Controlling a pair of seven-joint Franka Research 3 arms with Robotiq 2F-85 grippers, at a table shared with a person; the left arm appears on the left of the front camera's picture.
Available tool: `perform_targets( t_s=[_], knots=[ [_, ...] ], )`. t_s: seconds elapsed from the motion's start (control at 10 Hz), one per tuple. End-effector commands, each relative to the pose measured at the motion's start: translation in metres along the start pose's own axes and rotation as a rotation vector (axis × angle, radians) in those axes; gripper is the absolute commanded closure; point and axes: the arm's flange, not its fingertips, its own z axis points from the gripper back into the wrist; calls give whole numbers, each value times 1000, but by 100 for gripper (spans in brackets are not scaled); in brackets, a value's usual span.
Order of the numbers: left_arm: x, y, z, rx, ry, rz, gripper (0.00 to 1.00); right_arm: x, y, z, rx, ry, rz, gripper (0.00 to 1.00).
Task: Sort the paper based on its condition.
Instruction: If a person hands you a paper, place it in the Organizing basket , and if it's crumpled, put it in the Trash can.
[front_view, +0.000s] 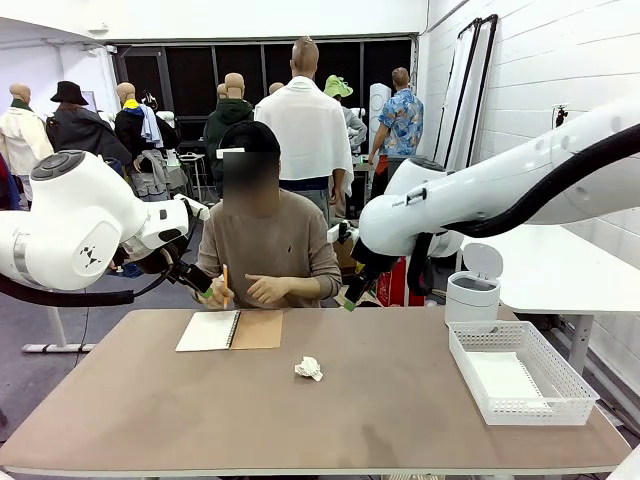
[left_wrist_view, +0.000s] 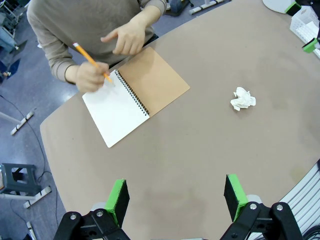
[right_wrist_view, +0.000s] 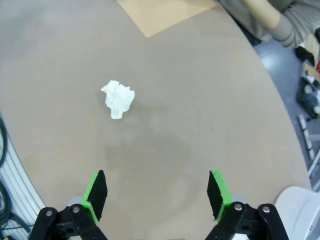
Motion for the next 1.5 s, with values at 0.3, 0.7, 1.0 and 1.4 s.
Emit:
perform_targets(
  t_s=[0.3,0.7,1.0,1.4],
  knots=[
    [-1,1,0,-2,-1,4,0,3,3,-5,10,10,4,0],
    [-1,1,0,-2,-1,4,0,12,2,-20,13,10,12,0],
    [-1,1,0,-2,-1,4,0,35,-3,-70,33,41,26,0],
    [-1,1,0,-2,-1,4,0,55,-2,-125,97,124,57,0]
  ],
)
